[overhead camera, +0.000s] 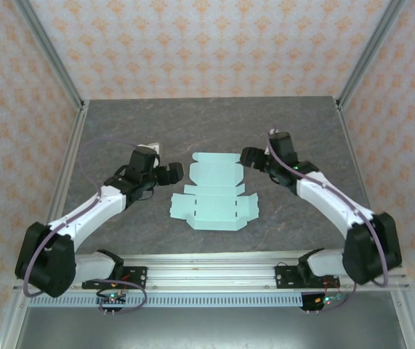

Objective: Fold the paper box

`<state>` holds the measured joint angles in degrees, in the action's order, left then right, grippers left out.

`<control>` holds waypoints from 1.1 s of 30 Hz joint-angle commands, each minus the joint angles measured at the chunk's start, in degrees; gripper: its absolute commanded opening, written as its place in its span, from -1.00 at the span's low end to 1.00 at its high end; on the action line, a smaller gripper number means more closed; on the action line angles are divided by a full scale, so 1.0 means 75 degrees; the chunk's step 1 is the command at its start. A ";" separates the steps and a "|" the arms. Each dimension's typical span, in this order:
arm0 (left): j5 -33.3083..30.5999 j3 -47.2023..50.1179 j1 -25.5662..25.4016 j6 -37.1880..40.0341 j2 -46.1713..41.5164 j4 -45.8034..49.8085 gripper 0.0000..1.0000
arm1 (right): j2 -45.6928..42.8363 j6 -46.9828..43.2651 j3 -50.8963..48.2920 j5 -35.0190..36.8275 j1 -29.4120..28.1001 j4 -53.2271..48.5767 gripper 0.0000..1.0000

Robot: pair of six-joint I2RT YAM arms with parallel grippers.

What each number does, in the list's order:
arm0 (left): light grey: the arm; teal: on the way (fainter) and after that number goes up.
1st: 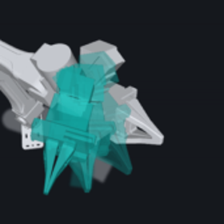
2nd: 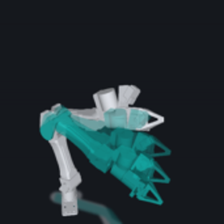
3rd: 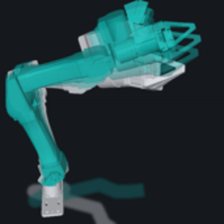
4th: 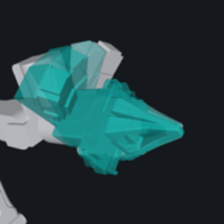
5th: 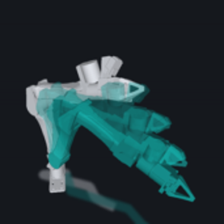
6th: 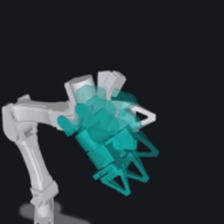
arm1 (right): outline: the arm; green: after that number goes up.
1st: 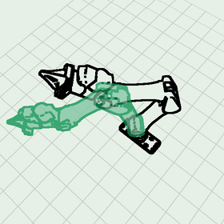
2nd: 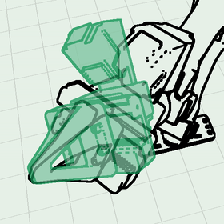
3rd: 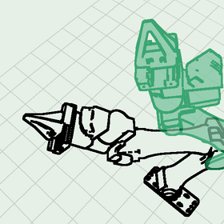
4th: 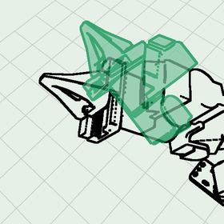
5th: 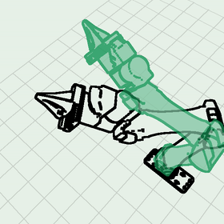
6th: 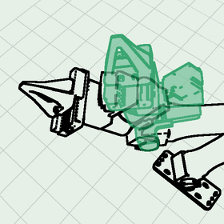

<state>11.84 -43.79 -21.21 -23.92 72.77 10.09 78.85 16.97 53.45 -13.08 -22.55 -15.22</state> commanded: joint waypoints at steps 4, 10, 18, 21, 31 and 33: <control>-0.0099 -0.0137 -0.0165 0.0273 0.0068 0.0626 0.80 | 0.1751 -0.0292 0.0793 -0.0751 0.0044 -0.0481 0.59; -0.0507 -0.0074 -0.0183 0.0347 -0.0029 0.0886 0.81 | 0.3370 -0.0483 0.1904 -0.1388 0.0133 -0.0576 0.33; -0.0726 0.0050 -0.0183 0.0365 -0.0335 0.0930 0.80 | 0.4096 -0.0464 0.2099 -0.1932 0.0179 -0.0324 -0.01; -0.0776 0.0118 -0.0183 0.0345 -0.0457 0.0908 0.80 | 0.4204 -0.0313 0.2031 -0.2229 0.0254 0.0023 -0.22; -0.1066 0.0610 -0.0183 -0.0472 -0.1154 0.0332 0.78 | 0.3017 0.1658 0.0476 -0.3601 0.1155 0.3427 -0.91; -0.0824 0.0806 -0.0183 -0.0844 -0.1336 -0.0033 0.79 | 0.2561 0.2404 -0.0043 -0.3583 0.1399 0.4437 -1.00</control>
<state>5.52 -39.42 -22.31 -25.76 64.93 14.11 104.03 25.36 56.49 -37.21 -14.50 2.70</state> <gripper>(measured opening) 0.893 0.036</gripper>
